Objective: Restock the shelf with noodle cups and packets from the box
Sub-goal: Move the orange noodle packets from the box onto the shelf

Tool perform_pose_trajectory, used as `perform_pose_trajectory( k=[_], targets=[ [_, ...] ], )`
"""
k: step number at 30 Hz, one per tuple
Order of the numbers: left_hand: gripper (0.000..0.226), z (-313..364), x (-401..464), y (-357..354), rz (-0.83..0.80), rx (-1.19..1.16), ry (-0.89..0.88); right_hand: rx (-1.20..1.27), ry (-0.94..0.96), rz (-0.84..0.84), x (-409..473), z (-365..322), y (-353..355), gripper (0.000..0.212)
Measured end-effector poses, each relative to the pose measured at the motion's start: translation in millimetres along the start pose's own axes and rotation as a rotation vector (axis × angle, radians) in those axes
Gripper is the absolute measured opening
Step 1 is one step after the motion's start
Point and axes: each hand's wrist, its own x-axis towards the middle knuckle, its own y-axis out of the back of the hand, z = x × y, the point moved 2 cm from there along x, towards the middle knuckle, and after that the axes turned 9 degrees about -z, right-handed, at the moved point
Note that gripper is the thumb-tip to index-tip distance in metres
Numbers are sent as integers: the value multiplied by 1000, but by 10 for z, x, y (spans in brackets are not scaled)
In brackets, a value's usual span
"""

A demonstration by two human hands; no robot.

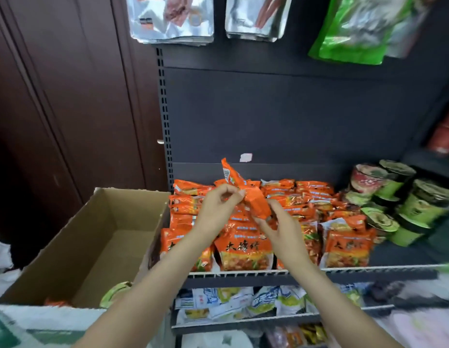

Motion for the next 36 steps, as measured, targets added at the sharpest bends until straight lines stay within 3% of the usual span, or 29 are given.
perform_pose_trajectory(
  k=[5, 11, 14, 17, 20, 23, 25, 27, 29, 31, 34, 36],
  targets=[
    [17, -53, 260, -558, -67, 99, -27, 195, -60, 102, -6, 482, 634, 16],
    [21, -372, 796, -731, -61, 332, 93, 343, -182, 130, 264, 1138, 1076, 16],
    [31, -459, 1136, -850, -44, 303, 97, 361, -180, 124, 462, 1336, 1174, 17],
    [41, -446, 1483, -1104, -204, 178, 84, 291, -169, 135, 706, 1513, 1212, 13],
    [53, -424, 1791, -1347, -322, 113, 60, 315, -115, 60, 952, 1578, 1221, 13],
    [50, -420, 2048, -1376, -227, 289, -53, 374, -81, -67, 1149, 1628, 1242, 16],
    [31, -419, 2137, -1342, -198, 375, -98, 307, -99, -52, 1253, 1704, 1279, 16],
    [15, -463, 2218, -1318, -211, 385, -87, 152, -127, 96, 1353, 1807, 1366, 18],
    [9, -507, 2268, -1322, -269, 398, -82, -63, -123, 162, 1443, 1884, 1475, 44],
    [9, -534, 2303, -1358, -325, 435, -84, -225, -72, 30, 1530, 1956, 1549, 63],
    [5, -573, 2349, -1402, -334, 407, -83, -177, -82, -186, 1637, 2106, 1603, 39],
    [14, -611, 2372, -1424, -305, 325, -65, -175, -115, -183, 1664, 2183, 1631, 19]
  ],
)
